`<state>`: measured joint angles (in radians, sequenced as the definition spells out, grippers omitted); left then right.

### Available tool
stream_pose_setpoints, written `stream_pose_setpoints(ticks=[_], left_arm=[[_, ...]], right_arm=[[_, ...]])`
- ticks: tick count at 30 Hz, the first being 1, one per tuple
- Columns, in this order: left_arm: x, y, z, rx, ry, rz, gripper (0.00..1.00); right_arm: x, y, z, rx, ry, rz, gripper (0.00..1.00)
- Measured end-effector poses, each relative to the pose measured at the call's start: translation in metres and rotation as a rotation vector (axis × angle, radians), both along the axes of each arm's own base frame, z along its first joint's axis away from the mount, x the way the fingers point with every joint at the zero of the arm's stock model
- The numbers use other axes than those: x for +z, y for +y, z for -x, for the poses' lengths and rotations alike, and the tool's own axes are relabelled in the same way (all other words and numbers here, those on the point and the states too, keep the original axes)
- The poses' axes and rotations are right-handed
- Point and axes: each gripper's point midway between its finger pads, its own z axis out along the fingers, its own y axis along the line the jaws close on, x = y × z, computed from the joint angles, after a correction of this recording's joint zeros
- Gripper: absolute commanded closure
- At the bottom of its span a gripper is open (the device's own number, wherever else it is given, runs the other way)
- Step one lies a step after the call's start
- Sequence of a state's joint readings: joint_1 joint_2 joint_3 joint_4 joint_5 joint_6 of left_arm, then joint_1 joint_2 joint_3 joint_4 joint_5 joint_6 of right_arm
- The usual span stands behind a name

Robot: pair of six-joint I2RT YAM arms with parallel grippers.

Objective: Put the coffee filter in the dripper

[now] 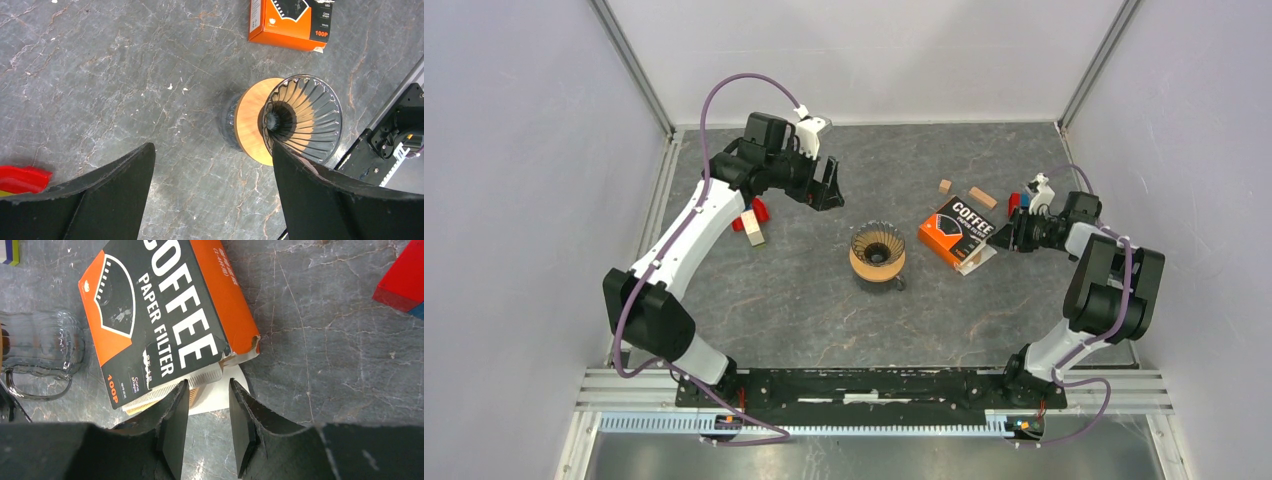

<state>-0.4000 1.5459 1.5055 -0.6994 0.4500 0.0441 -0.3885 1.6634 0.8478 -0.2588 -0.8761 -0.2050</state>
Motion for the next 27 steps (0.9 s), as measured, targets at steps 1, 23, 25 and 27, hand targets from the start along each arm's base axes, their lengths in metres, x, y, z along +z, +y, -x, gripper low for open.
stream_pose_setpoints(ticks=[1,23,25,27], left_arm=[[0.000,0.000,0.000,0.000,0.000,0.000,0.07],[0.000,0.000,0.000,0.000,0.001,0.000,0.07],[0.000,0.000,0.000,0.000,0.001,0.000,0.07],[0.000,0.000,0.000,0.000,0.001,0.000,0.07]], right_arm=[[0.000,0.000,-0.001,0.000,-0.003,-0.004,0.61],[0.004,-0.004,-0.013,-0.017,-0.037,-0.048,0.83],[0.007,-0.009,-0.016,-0.022,-0.046,-0.041,0.83],[0.009,-0.012,-0.017,-0.023,-0.054,-0.033,0.83]])
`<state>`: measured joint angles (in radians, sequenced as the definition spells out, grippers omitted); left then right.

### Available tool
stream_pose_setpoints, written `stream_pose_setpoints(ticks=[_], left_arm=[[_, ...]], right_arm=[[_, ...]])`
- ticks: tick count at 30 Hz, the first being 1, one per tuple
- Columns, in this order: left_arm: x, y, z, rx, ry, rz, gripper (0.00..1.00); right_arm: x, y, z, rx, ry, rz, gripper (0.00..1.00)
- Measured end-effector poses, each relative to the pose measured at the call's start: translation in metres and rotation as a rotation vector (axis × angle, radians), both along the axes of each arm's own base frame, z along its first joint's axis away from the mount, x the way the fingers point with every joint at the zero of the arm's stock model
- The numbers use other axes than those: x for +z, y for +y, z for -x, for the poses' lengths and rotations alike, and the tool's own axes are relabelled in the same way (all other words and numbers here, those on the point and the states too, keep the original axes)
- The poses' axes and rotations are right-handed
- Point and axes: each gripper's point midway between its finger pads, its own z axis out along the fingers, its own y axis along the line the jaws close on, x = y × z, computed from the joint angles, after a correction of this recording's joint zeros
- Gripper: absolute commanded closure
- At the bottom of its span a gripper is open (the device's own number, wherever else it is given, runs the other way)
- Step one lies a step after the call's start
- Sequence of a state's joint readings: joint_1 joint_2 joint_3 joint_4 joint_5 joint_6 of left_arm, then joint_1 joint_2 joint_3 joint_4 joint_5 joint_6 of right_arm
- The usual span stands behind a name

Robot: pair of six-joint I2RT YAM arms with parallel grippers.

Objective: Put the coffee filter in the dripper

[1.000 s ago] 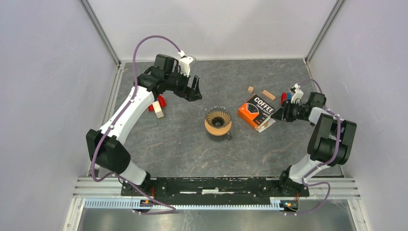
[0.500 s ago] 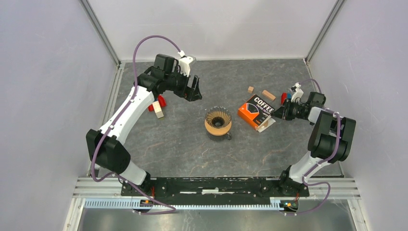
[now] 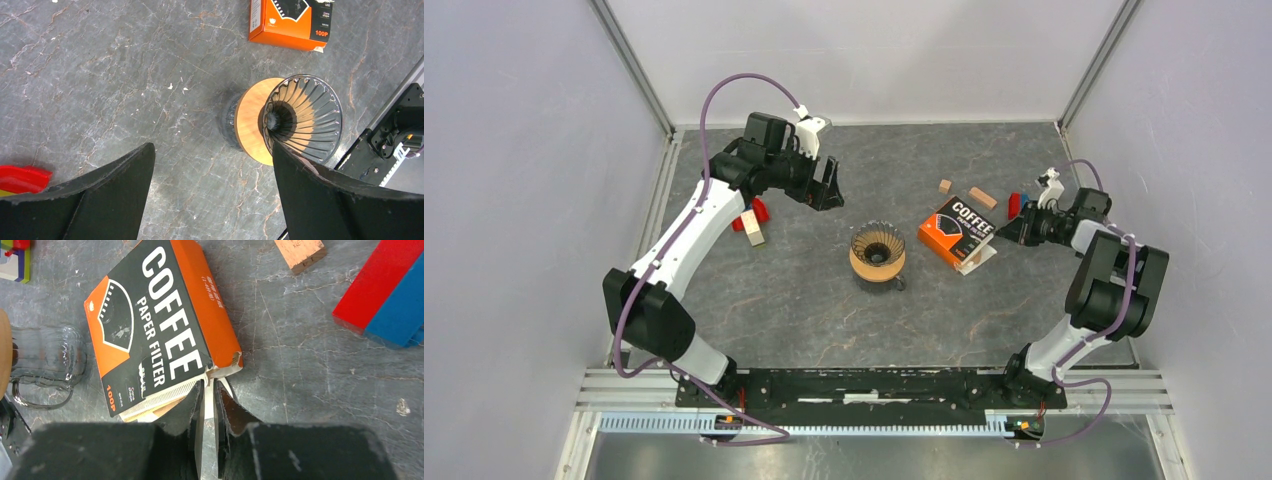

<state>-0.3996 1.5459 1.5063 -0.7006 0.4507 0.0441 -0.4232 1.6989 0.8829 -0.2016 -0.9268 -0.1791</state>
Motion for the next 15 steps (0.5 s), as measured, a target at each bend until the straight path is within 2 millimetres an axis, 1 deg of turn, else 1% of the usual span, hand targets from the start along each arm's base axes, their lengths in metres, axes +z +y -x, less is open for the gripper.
stream_pose_setpoints(ticks=[4,8,10,15], left_arm=[[-0.0001,0.0000,0.0001,0.000,0.000,0.000,0.07],[-0.0001,0.0000,0.0001,0.000,0.000,0.000,0.07],[-0.0002,0.0000,0.0000,0.000,0.001,0.000,0.07],[-0.0001,0.0000,0.0001,0.000,0.000,0.000,0.07]], right_arm=[[0.0037,-0.0047,0.0017,0.003,-0.014,0.020,0.82],[0.0036,-0.0057,0.0040,0.009,-0.015,0.028,0.70],[0.0036,-0.0057,0.0041,0.010,-0.015,0.027,0.67],[0.0046,-0.0056,0.0018,0.007,-0.024,0.024,0.67]])
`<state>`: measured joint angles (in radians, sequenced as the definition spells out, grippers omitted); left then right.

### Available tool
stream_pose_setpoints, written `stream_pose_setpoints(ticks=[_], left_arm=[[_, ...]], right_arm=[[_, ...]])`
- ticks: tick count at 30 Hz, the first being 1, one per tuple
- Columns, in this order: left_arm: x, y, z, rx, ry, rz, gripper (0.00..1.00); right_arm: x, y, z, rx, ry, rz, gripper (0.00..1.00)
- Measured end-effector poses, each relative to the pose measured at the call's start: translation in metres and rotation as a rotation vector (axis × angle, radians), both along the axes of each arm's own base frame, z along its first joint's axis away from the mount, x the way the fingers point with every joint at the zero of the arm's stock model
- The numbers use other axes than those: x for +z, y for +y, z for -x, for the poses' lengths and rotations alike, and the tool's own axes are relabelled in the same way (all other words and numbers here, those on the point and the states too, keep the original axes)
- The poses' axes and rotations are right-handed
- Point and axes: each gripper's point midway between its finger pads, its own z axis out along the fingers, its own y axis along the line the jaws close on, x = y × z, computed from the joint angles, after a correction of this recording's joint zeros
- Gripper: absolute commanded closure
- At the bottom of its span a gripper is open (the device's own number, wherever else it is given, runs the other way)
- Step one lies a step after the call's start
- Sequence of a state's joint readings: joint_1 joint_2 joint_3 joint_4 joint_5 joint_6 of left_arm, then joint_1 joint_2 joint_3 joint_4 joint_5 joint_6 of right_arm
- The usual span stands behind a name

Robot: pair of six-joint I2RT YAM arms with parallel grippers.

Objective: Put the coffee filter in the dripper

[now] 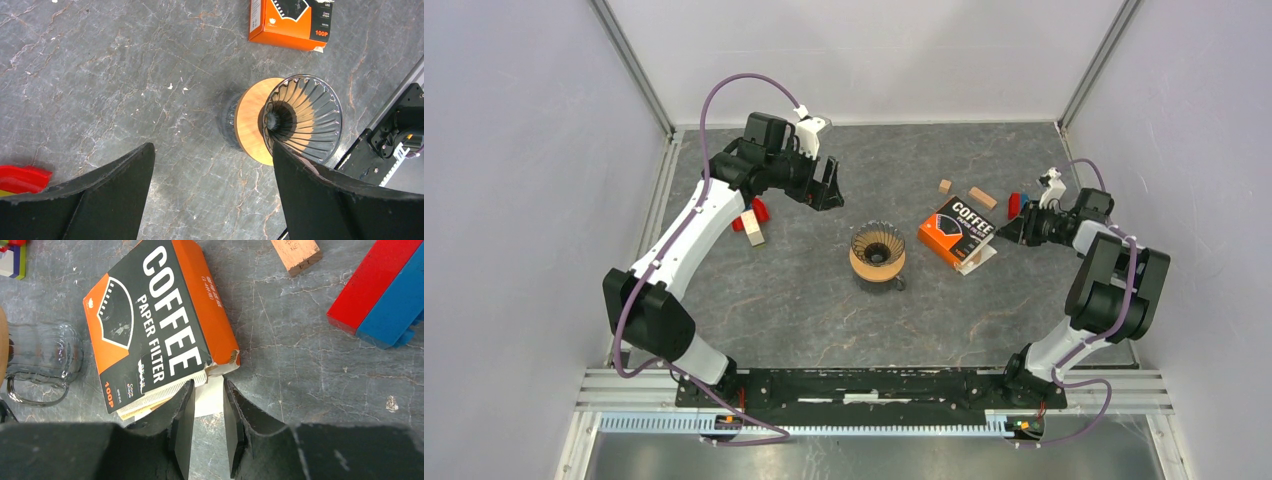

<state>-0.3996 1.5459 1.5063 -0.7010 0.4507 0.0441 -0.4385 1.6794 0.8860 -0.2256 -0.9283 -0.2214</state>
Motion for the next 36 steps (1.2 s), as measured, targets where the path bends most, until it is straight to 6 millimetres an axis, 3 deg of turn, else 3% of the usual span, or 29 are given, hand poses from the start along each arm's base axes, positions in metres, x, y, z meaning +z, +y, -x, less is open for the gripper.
stream_pose_setpoints(ticks=[18,36], left_arm=[[-0.002,0.000,0.000,0.000,0.004,-0.002,0.06],[-0.003,0.000,-0.001,0.000,0.008,-0.004,0.06]], right_arm=[[-0.012,0.013,0.000,0.028,0.021,-0.029,0.70],[-0.014,0.019,-0.002,0.027,0.029,-0.088,0.85]])
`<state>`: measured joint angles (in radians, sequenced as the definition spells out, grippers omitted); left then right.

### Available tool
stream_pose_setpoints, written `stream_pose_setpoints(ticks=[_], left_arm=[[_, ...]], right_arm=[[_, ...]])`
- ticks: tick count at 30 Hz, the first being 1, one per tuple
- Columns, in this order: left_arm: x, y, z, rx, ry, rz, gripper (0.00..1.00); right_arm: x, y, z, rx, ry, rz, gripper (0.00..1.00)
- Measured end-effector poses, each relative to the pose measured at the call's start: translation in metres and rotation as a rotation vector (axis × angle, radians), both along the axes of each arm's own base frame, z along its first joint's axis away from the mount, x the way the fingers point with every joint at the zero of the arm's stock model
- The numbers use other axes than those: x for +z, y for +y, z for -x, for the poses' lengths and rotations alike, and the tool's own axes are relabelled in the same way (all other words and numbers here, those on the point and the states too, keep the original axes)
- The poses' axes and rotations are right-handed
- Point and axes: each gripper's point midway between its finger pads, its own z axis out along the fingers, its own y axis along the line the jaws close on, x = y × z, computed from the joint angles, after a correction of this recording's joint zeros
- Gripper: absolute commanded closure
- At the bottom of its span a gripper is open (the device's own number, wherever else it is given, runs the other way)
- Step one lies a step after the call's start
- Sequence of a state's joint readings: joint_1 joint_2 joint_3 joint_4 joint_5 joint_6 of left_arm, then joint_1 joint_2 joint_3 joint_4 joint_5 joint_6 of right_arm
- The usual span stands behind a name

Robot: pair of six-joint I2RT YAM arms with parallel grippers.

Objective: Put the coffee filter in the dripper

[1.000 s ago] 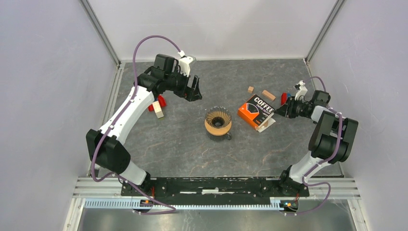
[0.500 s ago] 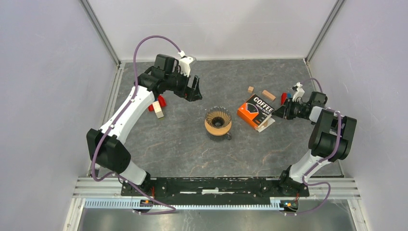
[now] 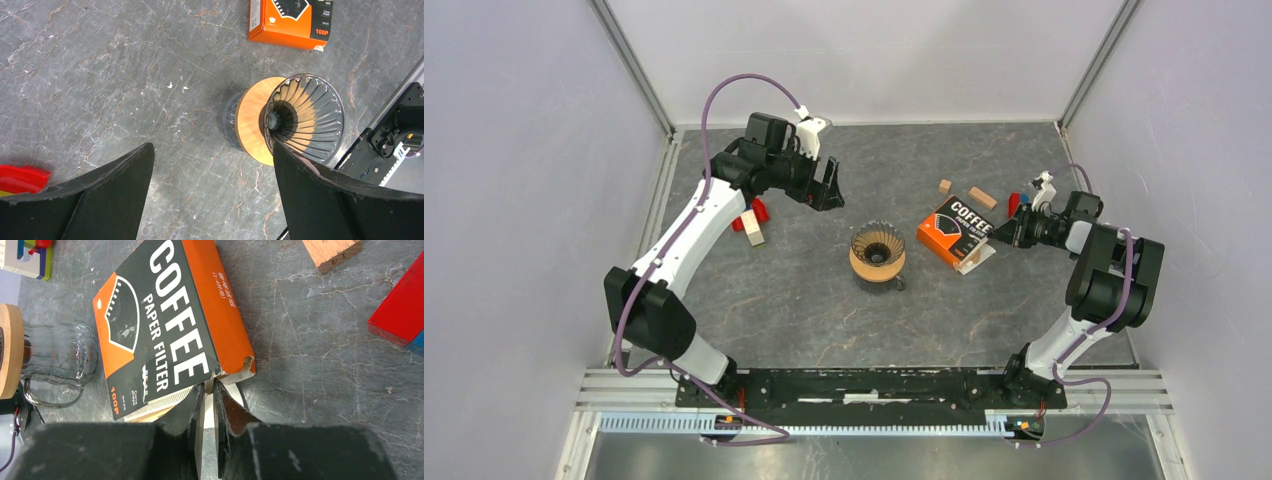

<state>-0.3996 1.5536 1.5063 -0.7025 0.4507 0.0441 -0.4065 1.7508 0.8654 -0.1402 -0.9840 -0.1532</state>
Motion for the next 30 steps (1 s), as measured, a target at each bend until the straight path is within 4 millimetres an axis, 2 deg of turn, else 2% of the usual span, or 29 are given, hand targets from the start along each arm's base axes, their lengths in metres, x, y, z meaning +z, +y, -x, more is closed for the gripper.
stream_pose_setpoints(ticks=[9,15,21,25,30], left_arm=[[-0.002,0.000,0.000,0.000,0.007,-0.003,0.06],[-0.003,0.000,-0.001,0.000,0.009,-0.004,0.06],[-0.003,0.000,-0.001,0.000,0.009,-0.004,0.06],[-0.003,0.000,-0.001,0.000,0.009,-0.004,0.06],[-0.003,0.000,-0.001,0.000,0.009,-0.004,0.05]], right_arm=[[0.000,0.000,0.000,0.001,-0.001,-0.002,1.00],[-0.001,-0.001,0.002,-0.001,0.006,-0.002,1.00],[0.001,-0.011,0.006,-0.012,0.015,0.005,1.00],[0.008,-0.023,0.004,-0.018,-0.003,0.026,0.94],[0.013,-0.027,0.003,-0.019,-0.025,0.043,0.76]])
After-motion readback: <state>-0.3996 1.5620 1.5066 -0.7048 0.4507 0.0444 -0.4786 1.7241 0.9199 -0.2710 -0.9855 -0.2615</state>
